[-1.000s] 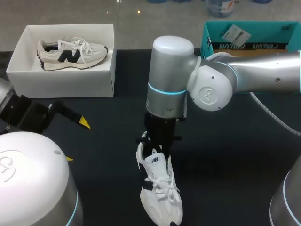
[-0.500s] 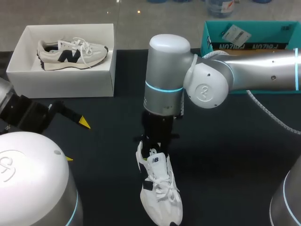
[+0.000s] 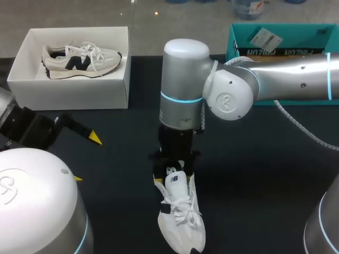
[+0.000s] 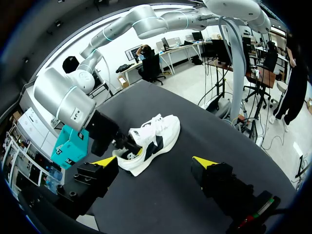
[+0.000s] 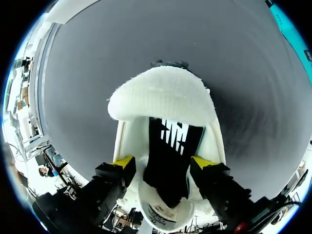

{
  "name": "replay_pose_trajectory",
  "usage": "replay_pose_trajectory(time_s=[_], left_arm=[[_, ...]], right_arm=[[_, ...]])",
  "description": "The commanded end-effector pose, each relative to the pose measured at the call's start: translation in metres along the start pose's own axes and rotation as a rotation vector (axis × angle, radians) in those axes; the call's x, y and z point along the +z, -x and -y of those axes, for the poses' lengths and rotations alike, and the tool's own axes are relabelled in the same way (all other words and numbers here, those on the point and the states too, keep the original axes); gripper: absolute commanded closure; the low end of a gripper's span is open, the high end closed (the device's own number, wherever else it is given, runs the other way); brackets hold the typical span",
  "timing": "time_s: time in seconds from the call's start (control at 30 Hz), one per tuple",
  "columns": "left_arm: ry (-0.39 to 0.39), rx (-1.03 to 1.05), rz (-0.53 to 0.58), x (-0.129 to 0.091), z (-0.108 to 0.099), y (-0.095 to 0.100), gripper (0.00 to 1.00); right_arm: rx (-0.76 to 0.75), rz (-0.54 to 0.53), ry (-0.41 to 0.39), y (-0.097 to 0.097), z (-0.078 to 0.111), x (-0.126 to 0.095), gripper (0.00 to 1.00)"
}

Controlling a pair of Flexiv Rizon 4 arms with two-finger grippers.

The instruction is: Take the shoe out of the shoebox, open the shoe tongue, remove and reinsert the insole, then place the shoe into the shoebox

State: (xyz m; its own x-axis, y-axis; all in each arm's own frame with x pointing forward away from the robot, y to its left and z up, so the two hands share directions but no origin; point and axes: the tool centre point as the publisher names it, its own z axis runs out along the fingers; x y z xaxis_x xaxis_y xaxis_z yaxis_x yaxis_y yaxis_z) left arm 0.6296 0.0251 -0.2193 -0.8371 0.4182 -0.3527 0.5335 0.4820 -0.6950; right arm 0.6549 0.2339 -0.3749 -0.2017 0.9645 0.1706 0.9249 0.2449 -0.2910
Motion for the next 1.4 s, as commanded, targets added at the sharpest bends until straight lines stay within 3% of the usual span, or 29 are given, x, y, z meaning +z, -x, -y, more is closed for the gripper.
replay_pose_trajectory(time_s=[0.03, 0.7, 1.1, 1.4], left_arm=[[0.003, -0.001, -0.002, 0.0, 0.0, 0.0, 0.0], [0.003, -0.001, -0.002, 0.0, 0.0, 0.0, 0.0], [0.003, -0.001, -0.002, 0.0, 0.0, 0.0, 0.0], [0.003, -0.001, -0.002, 0.0, 0.0, 0.0, 0.0]], right_arm=[[0.001, -0.002, -0.002, 0.001, 0.0, 0.001, 0.03], [-0.011, 0.01, 0.007, -0.003, -0.004, -0.003, 0.0], [-0.026, 0.048, 0.087, -0.002, -0.011, -0.03, 0.0], [-0.027, 0.077, 0.168, 0.005, -0.016, -0.065, 0.0]])
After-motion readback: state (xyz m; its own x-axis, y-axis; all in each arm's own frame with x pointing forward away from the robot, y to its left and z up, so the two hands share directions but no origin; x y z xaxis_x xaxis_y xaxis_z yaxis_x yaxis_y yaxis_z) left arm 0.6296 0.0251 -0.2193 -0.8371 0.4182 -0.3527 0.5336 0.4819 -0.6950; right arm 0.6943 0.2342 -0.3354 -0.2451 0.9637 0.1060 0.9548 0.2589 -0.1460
